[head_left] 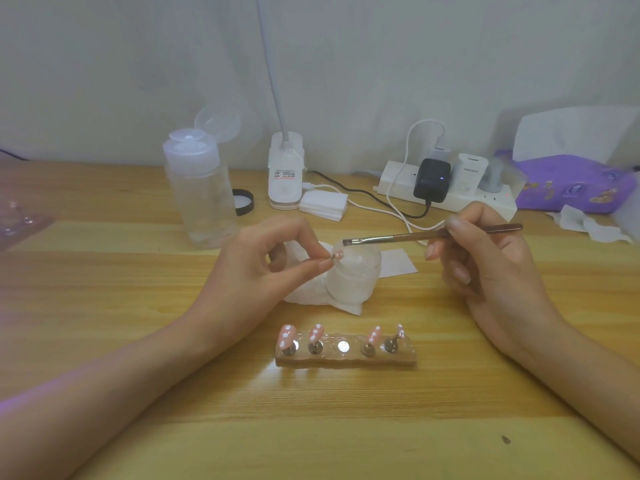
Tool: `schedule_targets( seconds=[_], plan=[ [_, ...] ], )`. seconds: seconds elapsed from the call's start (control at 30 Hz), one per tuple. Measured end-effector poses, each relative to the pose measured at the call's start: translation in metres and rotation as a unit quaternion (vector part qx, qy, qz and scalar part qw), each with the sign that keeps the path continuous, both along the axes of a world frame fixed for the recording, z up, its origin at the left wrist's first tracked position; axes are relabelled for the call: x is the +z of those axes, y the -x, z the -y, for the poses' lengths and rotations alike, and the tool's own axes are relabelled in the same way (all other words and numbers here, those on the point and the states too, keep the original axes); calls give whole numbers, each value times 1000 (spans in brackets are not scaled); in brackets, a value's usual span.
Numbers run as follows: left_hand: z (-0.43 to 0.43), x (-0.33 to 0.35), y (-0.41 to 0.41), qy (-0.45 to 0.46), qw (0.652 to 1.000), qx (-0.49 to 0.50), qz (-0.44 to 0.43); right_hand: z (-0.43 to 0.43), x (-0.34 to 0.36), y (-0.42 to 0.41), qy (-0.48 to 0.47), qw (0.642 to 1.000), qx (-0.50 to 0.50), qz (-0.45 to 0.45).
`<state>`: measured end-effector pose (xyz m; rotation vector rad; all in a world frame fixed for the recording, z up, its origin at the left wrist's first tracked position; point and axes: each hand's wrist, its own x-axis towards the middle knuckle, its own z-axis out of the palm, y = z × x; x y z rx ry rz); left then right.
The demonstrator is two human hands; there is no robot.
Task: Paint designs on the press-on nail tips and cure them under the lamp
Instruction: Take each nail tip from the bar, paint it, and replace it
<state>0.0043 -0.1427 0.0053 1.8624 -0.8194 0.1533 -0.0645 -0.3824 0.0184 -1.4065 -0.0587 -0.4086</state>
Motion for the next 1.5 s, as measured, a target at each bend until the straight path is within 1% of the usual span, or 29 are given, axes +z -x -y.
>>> schedule_targets(
  seconds=[0.13, 0.23, 0.3, 0.4, 0.57, 0.63, 0.73, 0.8, 0.9, 0.93, 1.0, 1.07, 1.17, 1.23, 1.37, 1.5],
  plan=[
    [0, 0, 0, 0, 1000, 5, -7, -3, 1, 0, 41, 999, 3, 10],
    [0, 1, 1, -1, 1000, 6, -4, -2, 0, -1, 31, 999, -17, 8],
    [0, 2, 2, 0, 1000, 3, -5, -1, 1, 0, 24, 1000, -8, 19],
    [0, 2, 2, 4, 1000, 6, -11, -3, 0, 0, 48, 998, 7, 37],
    [0, 3, 2, -6, 999, 9, -40, -2, -1, 0, 36, 999, -20, 18],
    [-1, 7, 2, 22, 996, 15, -80, -1, 1, 0, 29, 999, -21, 14],
    [-7, 19, 0, 97, 983, 35, -152, 0, 1, 1, 21, 999, -21, 13],
    [-12, 29, -1, 125, 978, 31, -163, 2, 1, 0, 17, 999, -24, 12],
    [-19, 44, 5, 137, 976, -11, -171, 3, 1, -1, 8, 999, -31, 6],
    [-20, 47, 8, 132, 977, -28, -168, 4, 0, -1, 1, 999, -32, 3],
    [-22, 51, 17, 93, 984, -48, -143, 3, -1, -2, -11, 999, -35, -4],
    [-22, 51, 26, 47, 991, -44, -117, 3, 0, -2, -17, 999, -35, -10],
    [-19, 49, 37, 12, 995, -44, -90, 2, 0, -1, -14, 999, -36, -12],
    [-16, 48, 41, -8, 995, -62, -75, 2, 0, 0, -15, 999, -37, -11],
    [-11, 40, 46, -53, 988, -140, -37, 3, 0, -1, -24, 999, -35, -17],
    [-10, 29, 49, -106, 984, -143, -1, 4, -1, -1, -17, 999, -32, -17]
  ],
)
